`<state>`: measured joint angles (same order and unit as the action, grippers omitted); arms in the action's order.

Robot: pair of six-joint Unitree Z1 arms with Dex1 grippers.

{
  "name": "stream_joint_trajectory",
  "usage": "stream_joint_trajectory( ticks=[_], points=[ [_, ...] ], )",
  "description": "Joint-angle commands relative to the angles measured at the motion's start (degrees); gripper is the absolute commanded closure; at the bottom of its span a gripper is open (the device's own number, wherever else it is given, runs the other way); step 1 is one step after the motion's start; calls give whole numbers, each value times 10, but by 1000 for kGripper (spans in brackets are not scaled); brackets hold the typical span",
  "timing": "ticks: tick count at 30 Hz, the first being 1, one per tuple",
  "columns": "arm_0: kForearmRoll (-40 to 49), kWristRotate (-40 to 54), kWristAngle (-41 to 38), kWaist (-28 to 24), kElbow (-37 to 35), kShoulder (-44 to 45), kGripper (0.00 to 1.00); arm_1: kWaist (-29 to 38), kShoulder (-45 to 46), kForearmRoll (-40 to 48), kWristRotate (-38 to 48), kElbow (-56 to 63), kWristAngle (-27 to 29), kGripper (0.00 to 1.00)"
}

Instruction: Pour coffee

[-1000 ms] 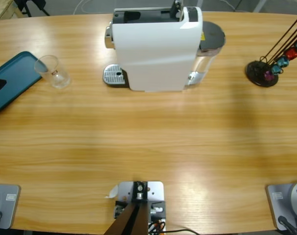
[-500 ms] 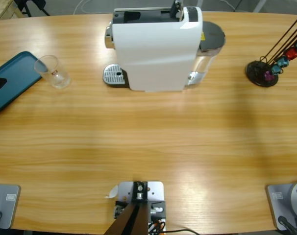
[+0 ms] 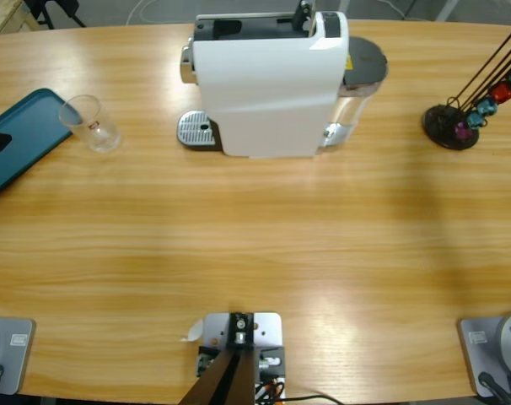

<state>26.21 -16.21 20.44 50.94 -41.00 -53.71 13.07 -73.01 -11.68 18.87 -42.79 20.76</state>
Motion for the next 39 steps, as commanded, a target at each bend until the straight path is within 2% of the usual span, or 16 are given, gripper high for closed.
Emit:
stream_joint_trajectory(
  ticks=[1,3,4,7,8,10,12,23,24,25,26,27,28,31,39],
  points=[
    [-6,7,-7,5,23,0,170,-8,-35,8,-12,15,-15,414],
    [-7,7,-7,5,23,-1,170,-8,-35,8,-12,15,-14,444],
    [-7,7,-7,5,23,-1,170,-8,-34,8,-12,15,-13,532],
    [-7,7,-7,5,23,-1,170,-9,-34,9,-12,15,-12,543],
    [-7,7,-7,5,23,-2,170,-10,-35,9,-11,15,-11,627],
    [-7,7,-7,5,23,-2,170,-11,-35,9,-11,15,-8,912],
    [-7,7,-7,5,23,-3,170,-11,-35,10,-10,16,-5,1000],
    [-8,7,-7,5,23,-4,170,-11,-37,15,-9,18,6,1000],
    [-8,7,-7,5,23,-4,170,-11,-36,15,-9,19,5,993],
    [-8,7,-7,5,23,-4,170,-11,-33,14,-9,20,3,615],
    [-8,7,-7,5,23,-4,170,-11,-30,11,-8,21,4,411],
    [-8,7,-7,5,23,-4,170,-11,-27,6,-7,22,7,314],
    [-8,7,-7,5,23,-4,170,-11,-24,3,-6,22,8,259],
    [-8,7,-7,5,23,-5,170,-11,-12,-10,-5,22,12,186],
    [-8,7,-7,5,23,-5,170,-11,0,-10,-4,24,12,187]
  ],
)
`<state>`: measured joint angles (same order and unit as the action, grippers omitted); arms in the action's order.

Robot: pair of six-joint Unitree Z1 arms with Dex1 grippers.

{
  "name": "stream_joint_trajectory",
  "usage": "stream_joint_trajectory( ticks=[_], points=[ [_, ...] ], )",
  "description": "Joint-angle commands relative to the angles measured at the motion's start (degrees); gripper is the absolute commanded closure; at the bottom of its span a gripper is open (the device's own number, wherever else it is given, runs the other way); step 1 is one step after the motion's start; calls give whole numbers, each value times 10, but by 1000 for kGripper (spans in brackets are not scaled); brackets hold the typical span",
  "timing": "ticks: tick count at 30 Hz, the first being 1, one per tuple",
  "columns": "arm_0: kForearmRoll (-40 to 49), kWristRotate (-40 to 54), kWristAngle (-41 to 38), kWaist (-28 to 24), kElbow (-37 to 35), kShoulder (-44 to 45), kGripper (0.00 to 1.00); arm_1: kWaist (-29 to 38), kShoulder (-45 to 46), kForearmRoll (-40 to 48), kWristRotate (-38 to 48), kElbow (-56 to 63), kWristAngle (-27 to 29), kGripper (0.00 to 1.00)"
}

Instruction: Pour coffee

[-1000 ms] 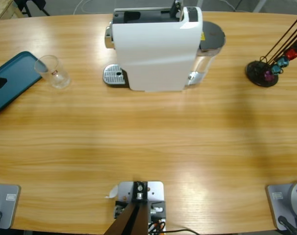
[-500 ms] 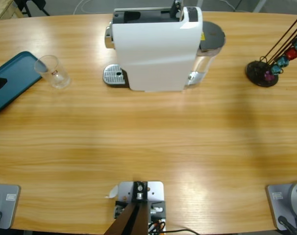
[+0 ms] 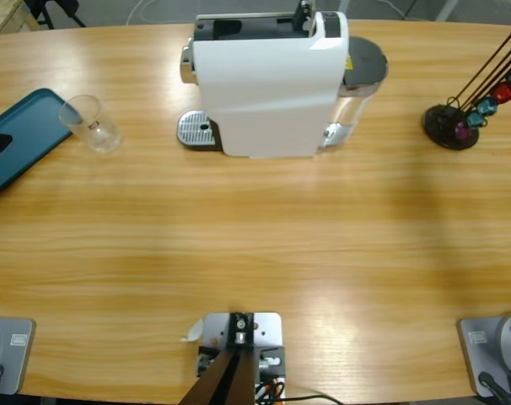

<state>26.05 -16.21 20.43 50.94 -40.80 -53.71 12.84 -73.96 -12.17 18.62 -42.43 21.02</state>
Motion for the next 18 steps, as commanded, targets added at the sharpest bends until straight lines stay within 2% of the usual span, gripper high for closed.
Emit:
stream_joint_trajectory(
  ticks=[1,6,10,18],
  points=[
    [-7,6,-7,5,21,-5,170,-9,7,-3,-2,20,9,199],
    [-7,6,-7,5,21,-5,170,-20,-13,9,-1,16,8,280],
    [-7,6,-7,5,21,-6,170,-43,-24,24,-1,17,-3,285],
    [-7,6,-7,5,21,-8,170,-44,-36,35,-3,20,-17,285]
  ],
)
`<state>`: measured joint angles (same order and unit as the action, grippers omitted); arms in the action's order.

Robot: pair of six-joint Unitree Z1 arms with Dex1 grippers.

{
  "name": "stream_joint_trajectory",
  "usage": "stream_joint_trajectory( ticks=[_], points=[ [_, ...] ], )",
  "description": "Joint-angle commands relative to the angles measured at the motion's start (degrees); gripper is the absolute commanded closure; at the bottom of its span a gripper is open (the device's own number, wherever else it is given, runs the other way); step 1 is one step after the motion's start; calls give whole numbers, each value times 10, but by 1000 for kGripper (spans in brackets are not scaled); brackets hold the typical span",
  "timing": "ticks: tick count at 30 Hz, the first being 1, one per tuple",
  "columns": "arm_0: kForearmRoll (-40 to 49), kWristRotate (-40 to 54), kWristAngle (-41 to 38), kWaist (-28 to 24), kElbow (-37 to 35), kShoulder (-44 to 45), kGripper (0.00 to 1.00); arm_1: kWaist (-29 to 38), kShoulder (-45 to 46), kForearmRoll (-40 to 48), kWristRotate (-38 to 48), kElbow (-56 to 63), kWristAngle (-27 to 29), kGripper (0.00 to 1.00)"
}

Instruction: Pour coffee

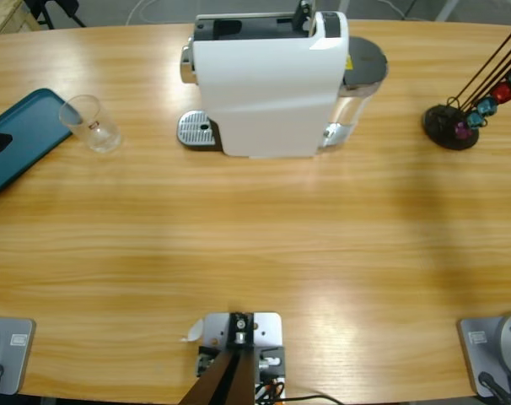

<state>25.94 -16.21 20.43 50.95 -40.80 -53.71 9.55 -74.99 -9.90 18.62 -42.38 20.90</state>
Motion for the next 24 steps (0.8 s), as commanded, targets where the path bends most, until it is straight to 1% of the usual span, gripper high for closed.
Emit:
stream_joint_trajectory(
  ticks=[1,5,6,7,9,10,11,13,15,18,24],
  points=[
    [-6,6,-7,5,21,-8,170,-11,-25,12,-4,20,-19,285],
    [-6,6,-7,5,21,-8,170,-8,-23,14,-9,20,-28,289],
    [-6,6,-7,5,21,-8,170,-6,-22,14,-10,20,-28,370],
    [-6,6,-7,5,21,-8,170,-4,-22,14,-10,20,-28,412],
    [-6,6,-7,5,21,-9,170,-4,-23,15,-10,20,-28,429],
    [-6,6,-7,5,21,-9,170,-4,-24,16,-10,20,-28,504],
    [-6,6,-7,5,21,-9,170,-4,-25,17,-10,20,-28,538],
    [-6,6,-7,5,21,-9,170,-4,-29,19,-11,20,-28,542],
    [-6,6,-7,5,21,-10,170,-3,-31,20,-11,20,-27,701],
    [-6,6,-7,5,21,-10,170,-4,-31,21,-11,20,-24,994],
    [-6,6,-7,5,21,-10,170,-3,-32,22,-11,22,-22,1000]
  ],
)
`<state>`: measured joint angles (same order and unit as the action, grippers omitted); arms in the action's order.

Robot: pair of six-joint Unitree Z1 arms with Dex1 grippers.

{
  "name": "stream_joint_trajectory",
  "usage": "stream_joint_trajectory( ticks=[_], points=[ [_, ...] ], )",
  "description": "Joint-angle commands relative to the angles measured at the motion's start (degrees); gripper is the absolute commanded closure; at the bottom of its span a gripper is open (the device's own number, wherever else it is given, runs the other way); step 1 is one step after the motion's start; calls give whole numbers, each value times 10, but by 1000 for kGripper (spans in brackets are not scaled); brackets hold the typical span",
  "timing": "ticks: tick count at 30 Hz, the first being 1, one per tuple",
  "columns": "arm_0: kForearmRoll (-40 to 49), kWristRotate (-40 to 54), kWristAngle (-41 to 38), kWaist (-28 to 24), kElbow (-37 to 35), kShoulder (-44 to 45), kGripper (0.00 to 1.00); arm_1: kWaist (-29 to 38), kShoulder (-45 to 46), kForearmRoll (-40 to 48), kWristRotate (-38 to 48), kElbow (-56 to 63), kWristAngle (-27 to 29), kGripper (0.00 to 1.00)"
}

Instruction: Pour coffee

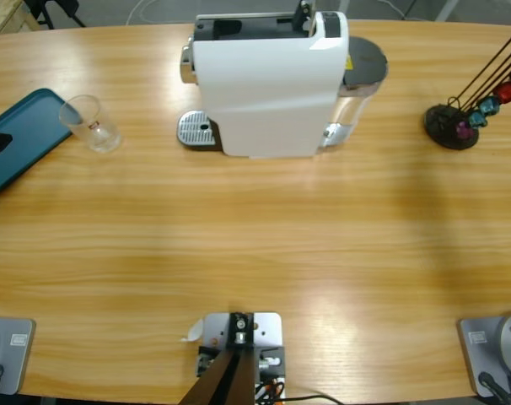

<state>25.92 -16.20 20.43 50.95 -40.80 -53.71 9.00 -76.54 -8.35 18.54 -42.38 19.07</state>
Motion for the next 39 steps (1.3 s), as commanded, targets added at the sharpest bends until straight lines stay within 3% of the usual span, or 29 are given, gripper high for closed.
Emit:
stream_joint_trajectory(
  ticks=[1,13,23,25,29,32,37,39],
  points=[
    [-6,6,-7,5,21,-10,170,3,-17,6,-11,22,-4,1000],
    [-7,6,-7,5,21,-13,170,19,46,-30,-26,2,3,1000],
    [-7,6,-7,5,21,-12,170,34,139,-183,-59,-103,4,1000],
    [-7,6,-7,5,21,-13,170,67,165,-198,-100,-126,-14,1000],
    [-9,6,-7,5,22,-12,170,222,183,-267,-196,-193,-37,1000],
    [-10,6,-7,5,23,-10,170,315,173,-289,-270,-220,-145,1000],
    [-11,6,-7,5,24,-9,170,404,88,-340,-392,-305,-277,1000],
    [-11,6,-7,5,24,-8,170,430,38,-363,-421,-353,-254,1000]
  ],
)
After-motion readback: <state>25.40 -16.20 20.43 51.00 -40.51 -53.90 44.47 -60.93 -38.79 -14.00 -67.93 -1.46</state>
